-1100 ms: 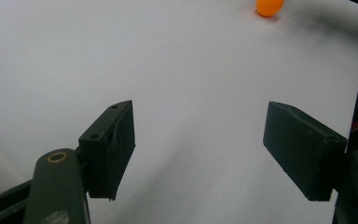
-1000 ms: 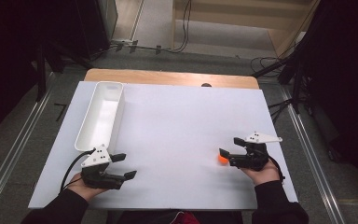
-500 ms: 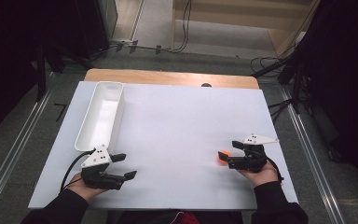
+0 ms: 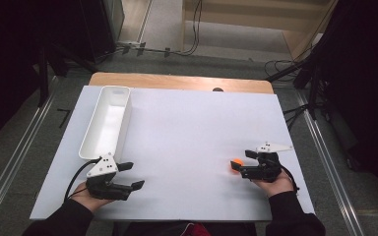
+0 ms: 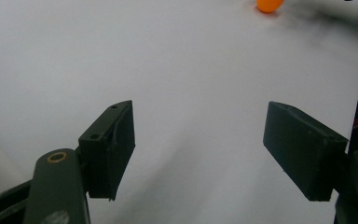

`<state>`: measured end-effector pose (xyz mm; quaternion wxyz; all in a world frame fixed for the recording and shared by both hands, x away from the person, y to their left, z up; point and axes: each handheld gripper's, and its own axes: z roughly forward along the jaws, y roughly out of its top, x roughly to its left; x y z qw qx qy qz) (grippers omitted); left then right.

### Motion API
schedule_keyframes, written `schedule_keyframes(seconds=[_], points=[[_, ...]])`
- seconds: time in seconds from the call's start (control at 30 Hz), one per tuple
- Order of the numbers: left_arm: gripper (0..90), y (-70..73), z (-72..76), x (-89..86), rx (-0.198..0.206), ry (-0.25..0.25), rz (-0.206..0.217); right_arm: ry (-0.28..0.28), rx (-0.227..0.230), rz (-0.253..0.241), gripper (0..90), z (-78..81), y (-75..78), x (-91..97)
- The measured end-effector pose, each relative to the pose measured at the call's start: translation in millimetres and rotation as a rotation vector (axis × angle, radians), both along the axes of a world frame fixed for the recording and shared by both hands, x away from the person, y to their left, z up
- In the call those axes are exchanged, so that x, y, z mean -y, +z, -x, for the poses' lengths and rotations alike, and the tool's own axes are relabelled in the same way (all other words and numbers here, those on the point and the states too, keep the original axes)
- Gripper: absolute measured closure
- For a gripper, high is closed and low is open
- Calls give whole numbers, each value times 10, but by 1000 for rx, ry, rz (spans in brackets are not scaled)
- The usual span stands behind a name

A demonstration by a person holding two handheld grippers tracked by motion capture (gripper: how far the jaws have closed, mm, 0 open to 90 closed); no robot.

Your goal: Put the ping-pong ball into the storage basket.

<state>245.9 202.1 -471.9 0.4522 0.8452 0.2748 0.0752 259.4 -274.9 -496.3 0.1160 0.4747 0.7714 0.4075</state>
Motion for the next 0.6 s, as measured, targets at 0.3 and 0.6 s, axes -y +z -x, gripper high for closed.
schedule_keyframes(seconds=[0.3,0.6], points=[[253,2,2,-4,-1,5,-2,1,-26,31,189,-13,-57,-9],[253,-1,2,-1,1,5,-4,22,-44,66,189,-21,-115,-52]])
